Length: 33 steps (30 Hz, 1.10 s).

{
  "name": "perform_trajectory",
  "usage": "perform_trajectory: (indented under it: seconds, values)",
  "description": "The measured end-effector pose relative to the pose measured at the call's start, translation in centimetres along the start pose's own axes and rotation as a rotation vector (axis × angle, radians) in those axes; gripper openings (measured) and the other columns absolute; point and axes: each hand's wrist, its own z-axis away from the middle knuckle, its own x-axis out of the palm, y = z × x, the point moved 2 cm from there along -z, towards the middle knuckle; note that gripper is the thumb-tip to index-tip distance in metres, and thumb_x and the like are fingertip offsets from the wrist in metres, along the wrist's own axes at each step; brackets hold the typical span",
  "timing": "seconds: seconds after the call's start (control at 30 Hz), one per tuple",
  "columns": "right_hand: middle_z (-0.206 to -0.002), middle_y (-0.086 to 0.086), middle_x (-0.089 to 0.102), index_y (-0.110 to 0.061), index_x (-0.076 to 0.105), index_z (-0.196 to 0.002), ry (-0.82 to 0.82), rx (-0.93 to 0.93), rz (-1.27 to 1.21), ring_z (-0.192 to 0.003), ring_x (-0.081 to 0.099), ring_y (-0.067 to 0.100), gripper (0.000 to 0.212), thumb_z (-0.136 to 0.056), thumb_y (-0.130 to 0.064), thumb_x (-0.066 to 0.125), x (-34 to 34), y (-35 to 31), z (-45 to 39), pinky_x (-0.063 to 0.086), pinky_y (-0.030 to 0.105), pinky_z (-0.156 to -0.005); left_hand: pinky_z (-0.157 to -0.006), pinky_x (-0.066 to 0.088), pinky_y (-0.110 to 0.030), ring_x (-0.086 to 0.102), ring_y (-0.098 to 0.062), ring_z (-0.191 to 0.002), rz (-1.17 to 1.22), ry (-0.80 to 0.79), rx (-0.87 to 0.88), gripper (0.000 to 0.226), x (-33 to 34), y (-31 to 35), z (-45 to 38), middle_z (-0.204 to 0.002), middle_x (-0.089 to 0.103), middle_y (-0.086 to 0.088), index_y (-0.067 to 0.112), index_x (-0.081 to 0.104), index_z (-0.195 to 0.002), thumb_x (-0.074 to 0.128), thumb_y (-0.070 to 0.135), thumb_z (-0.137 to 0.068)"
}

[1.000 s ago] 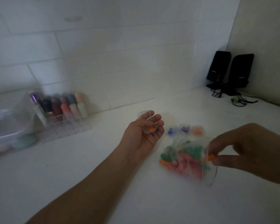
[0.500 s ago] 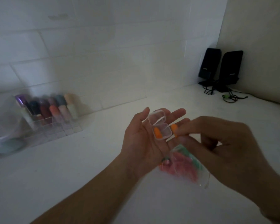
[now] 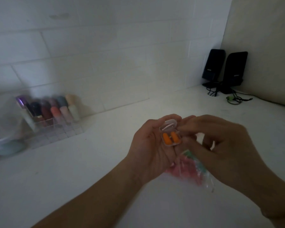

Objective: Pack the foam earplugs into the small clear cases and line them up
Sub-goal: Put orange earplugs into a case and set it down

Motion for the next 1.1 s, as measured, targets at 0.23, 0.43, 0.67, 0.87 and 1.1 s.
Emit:
perform_trajectory:
  seconds: [0.23,0.43,0.67,0.87,1.1]
  values:
    - [-0.068,-0.035,0.056,-0.029,0.068,-0.095,0.088,0.136,0.018,-0.051,0.052,-0.007,0.008,-0.09,-0.033,0.064,-0.7,-0.1,-0.2,0.033,0.002,-0.047,-0.095,0.05,-0.052,0.045,-0.047,-0.129,0.029,-0.065,0.047,0.091,0.4,-0.1,0.3,-0.152,0.031,-0.023,0.021,0.037,-0.144,0.045,-0.023,-0.065]
    - [-0.109,-0.023,0.056,-0.044,0.072,-0.095,-0.107,0.174,0.062,-0.067,0.055,-0.014,0.028,-0.083,-0.063,0.054,-0.2,-0.4,0.1,0.038,0.01,-0.05,-0.106,0.038,-0.053,0.05,-0.037,-0.128,-0.124,-0.15,0.07,0.099,0.7,-0.2,0.7,-0.158,0.021,-0.015,0.041,0.025,-0.148,0.049,-0.022,-0.075]
    - [-0.094,-0.017,0.067,-0.035,0.073,-0.079,-0.187,0.255,-0.191,-0.059,0.056,-0.01,0.02,-0.068,-0.051,0.07,-0.7,-0.4,-0.4,0.038,0.004,-0.052,-0.102,0.046,-0.042,0.038,-0.036,-0.138,-0.309,-0.264,0.076,0.099,0.9,-0.4,0.9,-0.158,0.024,-0.009,0.042,0.019,-0.149,0.049,-0.02,-0.077]
    - [-0.079,-0.006,0.074,-0.017,0.069,-0.09,-0.002,0.484,-0.554,-0.044,0.049,0.009,0.014,-0.077,-0.021,0.073,-3.4,2.6,-1.3,0.037,0.019,-0.04,-0.098,0.05,-0.042,0.049,-0.019,-0.13,-1.123,0.02,0.32,0.09,0.1,0.0,0.6,-0.146,0.037,0.013,0.035,0.019,-0.146,0.074,0.027,-0.075]
    - [-0.088,0.014,0.072,-0.003,0.068,-0.098,0.143,0.696,-0.382,-0.058,0.068,0.02,0.015,-0.087,-0.014,0.07,-1.2,10.8,-0.9,0.057,0.031,-0.054,-0.119,0.007,-0.04,0.032,-0.005,-0.138,-2.275,-0.202,0.352,0.095,-1.0,-1.6,0.7,-0.144,0.043,0.017,0.033,0.038,-0.143,0.062,0.08,-0.063]
